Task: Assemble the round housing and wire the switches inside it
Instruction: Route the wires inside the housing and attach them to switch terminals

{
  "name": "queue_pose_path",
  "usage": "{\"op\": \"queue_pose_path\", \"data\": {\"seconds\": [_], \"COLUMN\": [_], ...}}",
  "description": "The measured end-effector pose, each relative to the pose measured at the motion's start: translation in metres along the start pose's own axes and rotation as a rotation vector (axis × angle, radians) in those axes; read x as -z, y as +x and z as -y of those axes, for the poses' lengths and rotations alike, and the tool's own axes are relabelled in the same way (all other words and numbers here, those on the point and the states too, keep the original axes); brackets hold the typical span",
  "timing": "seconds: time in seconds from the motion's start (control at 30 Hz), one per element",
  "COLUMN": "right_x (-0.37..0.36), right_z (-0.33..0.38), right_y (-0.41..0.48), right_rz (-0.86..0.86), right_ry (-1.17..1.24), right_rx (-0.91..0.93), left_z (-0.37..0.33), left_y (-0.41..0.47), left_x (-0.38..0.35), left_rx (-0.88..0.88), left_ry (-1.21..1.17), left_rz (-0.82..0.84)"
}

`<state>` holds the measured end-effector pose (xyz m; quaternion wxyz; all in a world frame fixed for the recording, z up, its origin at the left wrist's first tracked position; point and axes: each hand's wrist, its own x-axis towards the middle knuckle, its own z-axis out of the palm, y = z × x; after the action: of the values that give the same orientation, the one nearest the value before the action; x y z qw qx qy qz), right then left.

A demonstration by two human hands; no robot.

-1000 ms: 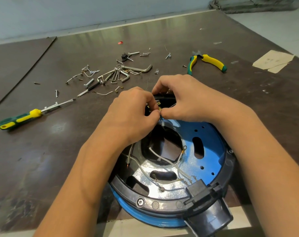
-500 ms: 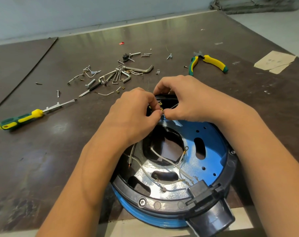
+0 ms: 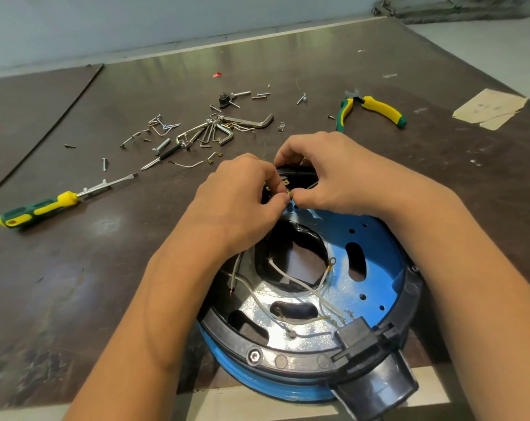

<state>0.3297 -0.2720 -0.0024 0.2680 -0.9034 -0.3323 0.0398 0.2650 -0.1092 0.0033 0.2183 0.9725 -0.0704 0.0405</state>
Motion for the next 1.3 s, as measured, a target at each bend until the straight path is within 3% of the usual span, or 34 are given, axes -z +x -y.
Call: {"op": "queue_pose_path", "data": {"seconds": [0.8, 1.0, 1.3], "right_x": [-0.003, 0.002, 0.04], "right_z": [-0.001, 0.001, -0.01], "right_y": [0.003, -0.005, -0.028], "right_rz": [-0.047, -0.105, -0.12], "right_ry": [-0.058, -0.012, -0.05], "right_rx": [-0.006, -0.062, -0.147], "left_z": [0.001, 0.0, 0.012], "left_y": [0.0, -0.002, -0.02], "left_x": [-0.002, 0.006, 0.043], "left_rx": [-0.028, 0.145, 0.237], "left_ry": [-0.007, -0.212, -0.083], "left_rz": [-0.062, -0.223, 0.09]}}
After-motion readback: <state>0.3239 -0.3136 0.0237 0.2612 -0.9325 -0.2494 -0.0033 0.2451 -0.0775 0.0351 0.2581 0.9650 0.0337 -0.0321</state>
